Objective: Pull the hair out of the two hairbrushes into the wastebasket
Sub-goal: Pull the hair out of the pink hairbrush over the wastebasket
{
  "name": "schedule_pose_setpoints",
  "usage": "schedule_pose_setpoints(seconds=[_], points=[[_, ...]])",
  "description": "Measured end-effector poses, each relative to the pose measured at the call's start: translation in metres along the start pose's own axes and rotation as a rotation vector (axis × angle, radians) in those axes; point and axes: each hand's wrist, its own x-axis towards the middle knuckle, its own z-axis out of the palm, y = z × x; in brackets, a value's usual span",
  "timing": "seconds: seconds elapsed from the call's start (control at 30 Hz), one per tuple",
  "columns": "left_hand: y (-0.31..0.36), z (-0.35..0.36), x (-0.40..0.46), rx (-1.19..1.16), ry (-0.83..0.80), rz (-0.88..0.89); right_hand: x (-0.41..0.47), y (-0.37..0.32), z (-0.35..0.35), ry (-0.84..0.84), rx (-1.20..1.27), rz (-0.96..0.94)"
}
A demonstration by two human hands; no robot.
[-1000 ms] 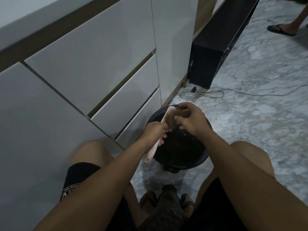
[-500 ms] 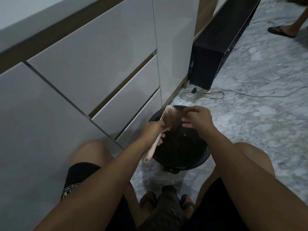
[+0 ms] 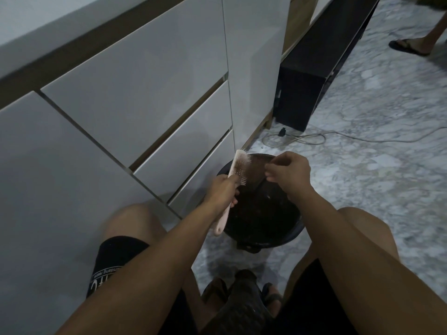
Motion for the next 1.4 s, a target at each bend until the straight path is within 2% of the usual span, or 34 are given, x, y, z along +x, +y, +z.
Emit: schedule_pose_setpoints(seconds=[0.07, 0.27, 0.4, 0.53, 0.7, 0.83, 1.0, 1.23, 1.4], points=[[0.0, -0.002, 0.001, -0.033, 0.02, -0.017, 0.002, -0.002, -0.003, 0.031, 0.05, 0.037], [0.002, -0.003, -0.001, -0.105, -0.017, -0.029, -0.003, -0.003, 0.002, -0.219, 0.084, 0.09], [0.002, -0.001, -0.004, -0.083, -0.098, -0.003, -0.009, -0.002, 0.007, -0.31, 0.078, 0.062], [-0.001, -0.001, -0.007, 0.024, -0.165, 0.062, -0.011, -0.004, 0.007, -0.263, 0.01, 0.03], [-0.006, -0.002, -0.006, 0.113, -0.127, 0.097, -0.012, -0.004, 0.003, -0.256, -0.061, 0.018], [-0.005, -0.003, -0.009, 0.113, -0.109, 0.09, -0.012, -0.005, 0.001, -0.269, -0.093, 0.015], [0.001, -0.004, -0.016, 0.116, -0.116, 0.119, -0.01, -0.007, 0.003, -0.199, -0.186, 0.012], [-0.001, -0.003, -0.023, 0.12, -0.134, 0.163, -0.012, -0.007, 0.003, -0.229, -0.097, 0.082], [-0.001, -0.005, -0.019, 0.132, -0.064, 0.161, -0.011, -0.009, -0.001, -0.327, -0.01, 0.1]])
